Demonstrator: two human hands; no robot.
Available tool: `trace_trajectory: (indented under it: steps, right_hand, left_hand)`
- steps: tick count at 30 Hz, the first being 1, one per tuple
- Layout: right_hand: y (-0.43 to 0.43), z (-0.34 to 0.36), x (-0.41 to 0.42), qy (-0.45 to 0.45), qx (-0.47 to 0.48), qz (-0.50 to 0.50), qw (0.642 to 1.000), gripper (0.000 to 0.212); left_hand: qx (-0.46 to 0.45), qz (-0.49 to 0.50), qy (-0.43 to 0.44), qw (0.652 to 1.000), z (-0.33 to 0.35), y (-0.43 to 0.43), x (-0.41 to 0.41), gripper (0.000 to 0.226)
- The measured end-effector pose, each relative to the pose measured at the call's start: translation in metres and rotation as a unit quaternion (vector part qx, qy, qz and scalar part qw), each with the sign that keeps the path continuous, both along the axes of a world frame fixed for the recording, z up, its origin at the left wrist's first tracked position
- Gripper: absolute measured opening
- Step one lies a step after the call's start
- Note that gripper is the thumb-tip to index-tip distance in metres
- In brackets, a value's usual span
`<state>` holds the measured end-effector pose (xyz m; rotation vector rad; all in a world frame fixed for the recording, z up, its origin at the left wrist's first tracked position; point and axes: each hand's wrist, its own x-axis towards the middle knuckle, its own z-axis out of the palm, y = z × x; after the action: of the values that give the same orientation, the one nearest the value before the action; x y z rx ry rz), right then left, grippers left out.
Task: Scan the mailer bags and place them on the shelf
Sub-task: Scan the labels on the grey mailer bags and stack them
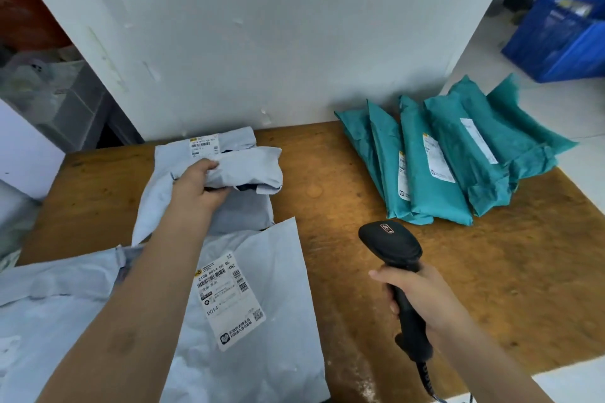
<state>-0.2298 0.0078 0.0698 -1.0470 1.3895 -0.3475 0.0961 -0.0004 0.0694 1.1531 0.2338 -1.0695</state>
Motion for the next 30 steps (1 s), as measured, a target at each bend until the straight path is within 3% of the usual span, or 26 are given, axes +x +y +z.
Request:
trace_trajectory:
  steps: [5, 8, 10, 11, 13, 15, 16, 17, 18, 19, 20, 21, 22, 24, 26, 28, 30]
  right_hand:
    - [-0.006, 0.011, -0.021, -0.041, -0.033, -0.004, 0.999, 0.033]
    - [-0.011, 0.015, -0.047, -0.057, -0.061, -0.035, 0.996, 0.031]
    - [-0.014, 0.014, -0.070, -0.059, -0.068, -0.068, 0.994, 0.030]
    - [-0.015, 0.013, -0.082, -0.051, -0.070, -0.083, 0.993, 0.028]
    - [-0.015, 0.007, -0.107, -0.023, -0.066, -0.102, 0.992, 0.026]
    - [-0.015, 0.000, -0.132, 0.005, -0.051, -0.116, 0.992, 0.026]
    - [-0.014, -0.003, -0.143, 0.011, -0.041, -0.123, 0.992, 0.025]
    - [-0.012, -0.006, -0.152, 0.012, -0.029, -0.124, 0.992, 0.023]
    - [-0.009, -0.009, -0.158, 0.010, -0.013, -0.117, 0.993, 0.022]
    - [-0.006, -0.013, -0.163, 0.008, 0.006, -0.102, 0.995, 0.022]
    - [-0.003, -0.016, -0.166, 0.005, 0.025, -0.080, 0.996, 0.023]
    - [0.000, -0.018, -0.168, 0.006, 0.042, -0.052, 0.998, 0.025]
    - [0.003, -0.019, -0.167, 0.007, 0.051, -0.022, 0.998, 0.027]
    - [0.006, -0.020, -0.162, 0.014, 0.051, 0.041, 0.998, 0.031]
    - [0.008, -0.019, -0.153, 0.019, 0.041, 0.104, 0.994, 0.037]
    - [0.008, -0.017, -0.143, 0.021, 0.032, 0.145, 0.989, 0.037]
    - [0.005, -0.018, -0.135, 0.026, 0.025, 0.166, 0.985, 0.033]
  left_hand:
    - [-0.110, 0.004, 0.040, 0.993, 0.018, 0.018, -0.083, 0.013]
    - [-0.140, 0.016, 0.070, 0.988, 0.006, 0.032, -0.167, 0.038]
    - [-0.099, 0.010, 0.116, 0.988, -0.009, 0.041, -0.228, 0.049]
    - [-0.057, -0.029, 0.147, 0.987, -0.016, 0.048, -0.258, 0.043]
    - [0.054, -0.208, 0.179, 0.960, -0.022, 0.063, -0.306, 0.016]
    - [0.093, -0.446, 0.177, 0.872, -0.023, 0.075, -0.331, 0.013]
    - [0.102, -0.505, 0.162, 0.842, -0.023, 0.076, -0.337, 0.014]
    - [0.120, -0.512, 0.118, 0.843, -0.023, 0.074, -0.339, 0.013]
    - [0.147, -0.476, 0.044, 0.866, -0.028, 0.071, -0.337, 0.011]
    - [0.179, -0.418, -0.058, 0.889, -0.036, 0.068, -0.333, 0.012]
    - [0.216, -0.358, -0.186, 0.889, -0.047, 0.067, -0.326, 0.012]
    - [0.250, -0.313, -0.302, 0.865, -0.058, 0.068, -0.317, 0.008]
    - [0.276, -0.286, -0.363, 0.843, -0.070, 0.073, -0.308, 0.004]
    - [0.322, -0.295, -0.380, 0.815, -0.097, 0.089, -0.298, 0.032]
    - [0.378, -0.348, -0.407, 0.756, -0.117, 0.106, -0.299, 0.048]
    - [0.410, -0.376, -0.456, 0.695, -0.126, 0.117, -0.307, 0.048]
    - [0.420, -0.375, -0.462, 0.685, -0.131, 0.122, -0.312, 0.048]
